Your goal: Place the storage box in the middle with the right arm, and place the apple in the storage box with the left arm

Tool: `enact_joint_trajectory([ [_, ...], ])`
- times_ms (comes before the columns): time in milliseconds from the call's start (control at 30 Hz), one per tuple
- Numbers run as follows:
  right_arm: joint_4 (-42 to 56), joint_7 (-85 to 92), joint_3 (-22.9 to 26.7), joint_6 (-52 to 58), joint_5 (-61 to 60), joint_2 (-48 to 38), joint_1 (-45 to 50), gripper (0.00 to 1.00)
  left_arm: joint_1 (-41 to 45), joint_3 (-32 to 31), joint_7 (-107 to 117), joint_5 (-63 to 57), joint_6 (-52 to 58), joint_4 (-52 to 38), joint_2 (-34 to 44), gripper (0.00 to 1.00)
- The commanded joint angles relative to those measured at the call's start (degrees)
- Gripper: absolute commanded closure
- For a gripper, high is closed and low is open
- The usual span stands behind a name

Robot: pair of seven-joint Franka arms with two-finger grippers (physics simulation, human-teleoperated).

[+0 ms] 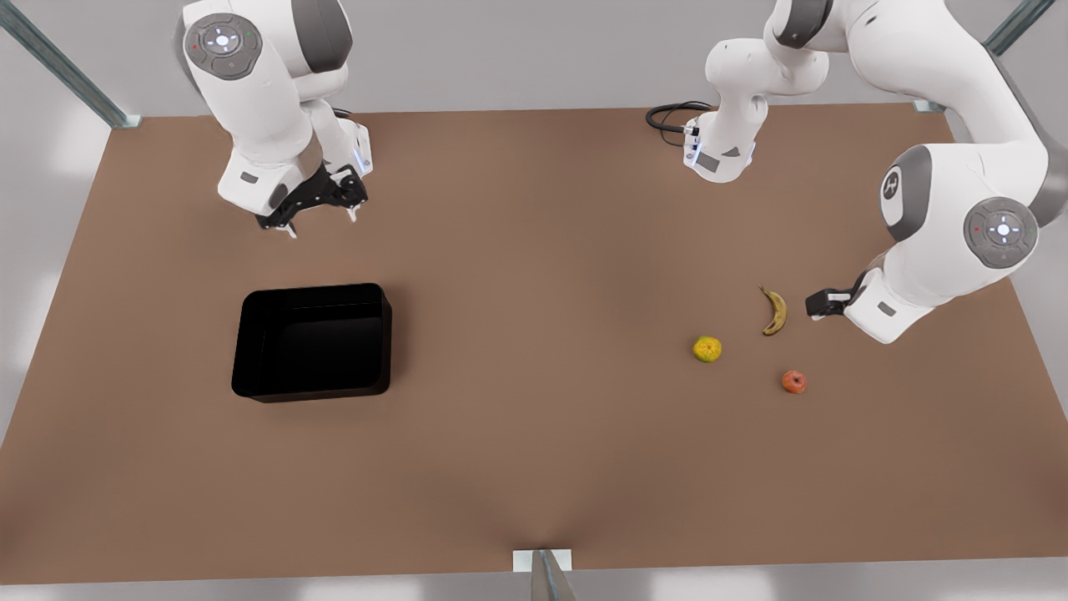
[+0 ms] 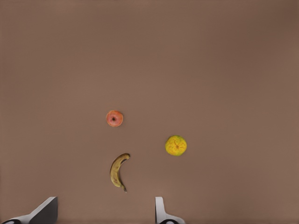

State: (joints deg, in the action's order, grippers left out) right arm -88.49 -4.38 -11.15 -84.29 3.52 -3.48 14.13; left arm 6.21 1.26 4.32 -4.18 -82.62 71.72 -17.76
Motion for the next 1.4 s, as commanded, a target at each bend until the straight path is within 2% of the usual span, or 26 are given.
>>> enact_joint_trajectory([
  [0,-0.10,-0.02,-0.01,-0.09,0.00,0.05,-3.23,0.00,-0.06,-0.03,0.07,-0.56,0.00,0.00,0.00,0.00],
  [33,-0.54,-0.02,-0.01,-0.53,0.00,0.13,-3.23,0.00,0.20,-0.11,-0.02,-0.65,-0.09,0.09,-0.43,0.00],
  [67,-5.02,-0.10,-0.10,-5.70,0.00,1.71,-3.23,0.00,1.25,-0.03,0.07,-1.18,-0.62,0.53,-1.31,0.00],
  [133,-17.41,-0.81,-0.01,-25.92,0.00,5.76,-3.23,0.00,1.78,-0.55,-0.02,-3.73,-1.05,0.53,-5.53,0.00],
  [200,-20.49,-0.81,0.08,-33.73,0.00,10.06,-3.32,0.00,2.92,-0.64,0.33,-3.73,-3.87,0.70,-8.78,0.00],
  [333,-28.23,-0.81,0.25,-46.67,0.00,12.79,-3.41,0.00,1.70,-0.55,0.16,-3.81,-11.16,3.34,-14.50,0.00],
  [433,-29.28,-0.81,1.48,-46.93,0.00,15.16,-4.20,0.00,-2.44,-0.47,-0.72,-3.90,-16.44,3.60,-17.40,0.00],
  [533,-29.11,-0.72,3.50,-48.08,0.09,19.82,-4.20,0.00,-4.37,-0.55,-0.98,-2.85,-15.64,5.53,-17.40,0.00],
  [600,-29.20,-0.81,4.30,-49.31,0.09,22.63,-3.67,0.00,-6.22,-0.47,-3.36,2.07,-16.61,6.33,-21.35,0.00],
  [633,-29.20,-0.81,4.56,-49.31,0.00,23.25,-3.41,0.00,-6.65,-0.47,-3.36,2.07,-20.82,10.00,-20.74,0.00],
  [733,-29.11,-0.81,4.65,-49.39,0.00,24.04,-3.23,0.00,-8.49,-0.20,-2.83,1.81,-33.92,32.15,-6.59,0.00],
  [767,-29.11,-0.81,4.56,-49.39,0.00,24.74,-3.15,0.20,-9.20,-0.20,-2.83,1.64,-37.17,35.24,-5.18,0.00],
  [800,-29.02,-0.81,4.56,-49.39,0.00,24.92,-3.06,0.50,-10.52,-0.38,-3.27,1.55,-39.90,37.26,-3.95,0.00],
  [867,-28.93,-0.81,4.65,-49.39,0.00,25.27,-2.44,0.79,-10.87,-0.38,-3.45,1.55,-40.69,37.79,-4.39,0.00],
  [967,-28.85,-0.89,4.65,-49.48,0.00,26.06,-2.18,0.79,-9.03,-0.64,-3.36,1.46,-46.93,36.39,-9.58,0.00],
  [1367,-28.76,-2.39,4.56,-49.22,-0.18,24.04,-1.56,0.79,-12.28,-1.52,-7.75,1.46,-50.89,36.56,-13.09,0.00],
])
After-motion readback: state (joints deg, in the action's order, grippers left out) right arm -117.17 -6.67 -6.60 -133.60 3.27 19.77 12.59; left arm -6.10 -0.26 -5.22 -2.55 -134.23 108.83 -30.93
